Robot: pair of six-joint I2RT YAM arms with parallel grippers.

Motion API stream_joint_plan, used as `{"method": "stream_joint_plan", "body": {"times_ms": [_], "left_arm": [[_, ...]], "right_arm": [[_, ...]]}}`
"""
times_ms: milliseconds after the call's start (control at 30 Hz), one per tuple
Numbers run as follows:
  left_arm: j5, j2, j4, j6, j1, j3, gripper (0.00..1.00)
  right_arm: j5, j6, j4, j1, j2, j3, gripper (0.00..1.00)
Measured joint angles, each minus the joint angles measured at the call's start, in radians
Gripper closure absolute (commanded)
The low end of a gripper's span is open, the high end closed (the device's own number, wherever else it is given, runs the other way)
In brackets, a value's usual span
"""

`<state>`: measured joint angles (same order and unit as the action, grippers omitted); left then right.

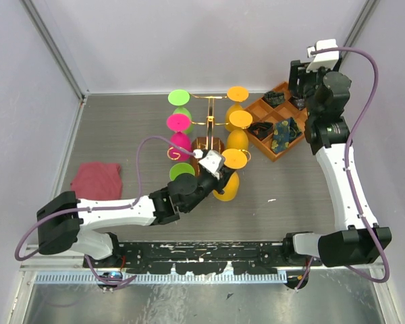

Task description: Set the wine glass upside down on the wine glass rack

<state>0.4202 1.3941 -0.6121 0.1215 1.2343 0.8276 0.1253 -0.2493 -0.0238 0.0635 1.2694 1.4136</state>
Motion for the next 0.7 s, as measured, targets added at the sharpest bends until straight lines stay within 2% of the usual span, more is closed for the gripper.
{"method": "stream_joint_plan", "body": {"times_ms": [333,700], "left_arm": [[0.164,0.068,-0.062,-0.025,0.012,0.005,1.0],[0.19,0.185,-0.153,-0.076,0.013,0.071,1.0]], "right_arm": [[0.01,-0.038,0.002,0.0,-0.018,-0.019,0.26],[0.026,-0.073,0.006,0.0,-0.018,-0.023,0.25]]}}
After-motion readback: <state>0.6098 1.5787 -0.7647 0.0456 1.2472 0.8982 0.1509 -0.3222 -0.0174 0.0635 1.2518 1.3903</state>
